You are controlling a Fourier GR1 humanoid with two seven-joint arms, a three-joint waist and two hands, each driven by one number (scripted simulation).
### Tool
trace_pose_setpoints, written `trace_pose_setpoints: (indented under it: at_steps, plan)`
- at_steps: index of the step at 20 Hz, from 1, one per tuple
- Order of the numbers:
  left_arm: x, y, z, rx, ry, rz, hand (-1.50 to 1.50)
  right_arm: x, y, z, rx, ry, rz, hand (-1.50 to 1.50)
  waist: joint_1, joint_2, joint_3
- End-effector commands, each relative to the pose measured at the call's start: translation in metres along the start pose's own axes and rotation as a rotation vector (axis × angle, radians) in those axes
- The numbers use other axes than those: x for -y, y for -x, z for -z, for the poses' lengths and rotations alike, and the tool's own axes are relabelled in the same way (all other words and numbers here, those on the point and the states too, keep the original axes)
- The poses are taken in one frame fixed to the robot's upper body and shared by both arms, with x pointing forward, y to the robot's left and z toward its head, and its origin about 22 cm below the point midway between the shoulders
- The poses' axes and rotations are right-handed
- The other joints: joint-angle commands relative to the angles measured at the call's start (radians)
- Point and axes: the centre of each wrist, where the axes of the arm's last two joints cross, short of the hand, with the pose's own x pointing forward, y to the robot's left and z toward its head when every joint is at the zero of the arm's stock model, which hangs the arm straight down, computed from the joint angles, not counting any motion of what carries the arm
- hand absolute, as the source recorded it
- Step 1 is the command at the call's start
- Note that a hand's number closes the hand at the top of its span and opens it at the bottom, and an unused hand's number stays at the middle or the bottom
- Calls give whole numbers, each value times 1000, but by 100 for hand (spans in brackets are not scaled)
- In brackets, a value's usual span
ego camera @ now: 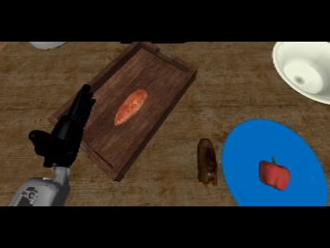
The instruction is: Pick the bell pepper from the plate and place it in the bowl
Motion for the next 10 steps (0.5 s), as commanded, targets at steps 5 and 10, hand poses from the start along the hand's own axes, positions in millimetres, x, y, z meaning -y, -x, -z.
trace_pose_setpoints:
  at_steps: [5,10]
  plan:
    - [16,7,-8,4,-12,15,0,21,-34,33,-224,-119,-82,-150,15,0,1]
    - [-7,8,10,-8,-8,9,0,20,-34,58,-360,-245,-162,-150,15,4,1]
